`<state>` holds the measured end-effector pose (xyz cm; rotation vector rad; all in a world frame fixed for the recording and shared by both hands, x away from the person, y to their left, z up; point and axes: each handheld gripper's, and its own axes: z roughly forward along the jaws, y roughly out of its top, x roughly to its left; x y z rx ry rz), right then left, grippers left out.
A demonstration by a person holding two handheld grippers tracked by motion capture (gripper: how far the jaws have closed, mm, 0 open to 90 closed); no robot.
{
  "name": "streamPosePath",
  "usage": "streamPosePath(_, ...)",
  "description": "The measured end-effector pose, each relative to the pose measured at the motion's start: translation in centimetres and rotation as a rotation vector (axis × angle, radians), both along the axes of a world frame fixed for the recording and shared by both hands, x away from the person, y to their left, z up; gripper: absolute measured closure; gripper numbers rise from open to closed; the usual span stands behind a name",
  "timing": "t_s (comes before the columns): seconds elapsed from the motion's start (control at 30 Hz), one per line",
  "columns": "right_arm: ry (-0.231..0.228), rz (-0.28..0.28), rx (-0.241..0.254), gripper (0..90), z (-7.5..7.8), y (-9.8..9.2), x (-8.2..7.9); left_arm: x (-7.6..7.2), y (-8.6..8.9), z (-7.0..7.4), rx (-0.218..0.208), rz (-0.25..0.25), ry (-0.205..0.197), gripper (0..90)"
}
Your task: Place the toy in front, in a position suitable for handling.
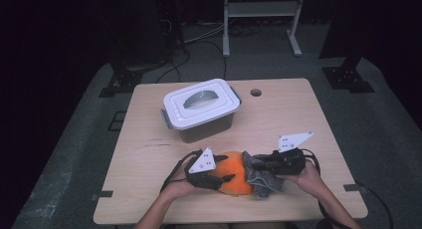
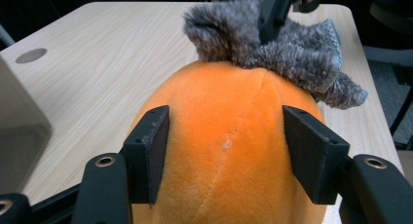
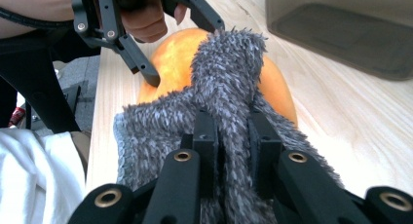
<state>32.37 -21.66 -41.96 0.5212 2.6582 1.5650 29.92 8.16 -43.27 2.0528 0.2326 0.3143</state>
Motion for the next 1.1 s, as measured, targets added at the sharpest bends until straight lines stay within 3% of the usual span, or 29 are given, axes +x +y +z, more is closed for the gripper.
streamPosePath(0.13, -0.020, 0.044, 0.042, 77.0, 1.0, 1.5, -0.2, -0.2, -0.3, 0.0, -0.003, -0.012, -0.004, 36.0)
streamPosePath(0.27, -0.041, 0.057, -0.005, 77.0, 0.8, 2.5, -0.1, 0.0, 0.2, -0.1, -0.008, -0.003, 0.003, 31.2)
streamPosePath(0.37, -0.033, 0.074, -0.018, 77.0, 0.3, 2.2, -0.1, 0.2, 0.0, 0.1, -0.026, -0.015, 0.015, 18.9)
streamPosePath(0.43, -0.031, 0.098, -0.013, 76.9, 0.2, 2.1, -0.4, 0.6, 0.0, 0.0, -0.024, 0.000, 0.052, 8.9)
streamPosePath(0.53, -0.033, 0.123, -0.013, 76.9, 0.3, 2.2, -0.7, 0.9, 0.0, -0.4, -0.021, -0.007, 0.086, 8.6)
streamPosePath(0.63, -0.031, 0.099, -0.015, 77.0, 0.3, 1.8, -0.4, 0.5, 0.0, -0.3, 0.011, 0.014, 0.003, 30.2)
streamPosePath(0.7, -0.026, 0.072, -0.017, 77.0, 0.2, 1.3, -0.1, 0.4, 0.0, -0.3, 0.021, 0.026, -0.026, 36.2)
streamPosePath(0.87, -0.017, 0.010, -0.039, 77.0, -0.2, 0.1, 0.3, 0.8, 0.7, -0.1, 0.008, 0.087, -0.040, 37.7)
streamPosePath(1.1, -0.037, 0.036, 0.008, 76.7, 1.0, 1.7, 0.8, 0.0, -0.8, -0.4, -0.035, 0.122, -0.112, 37.7)
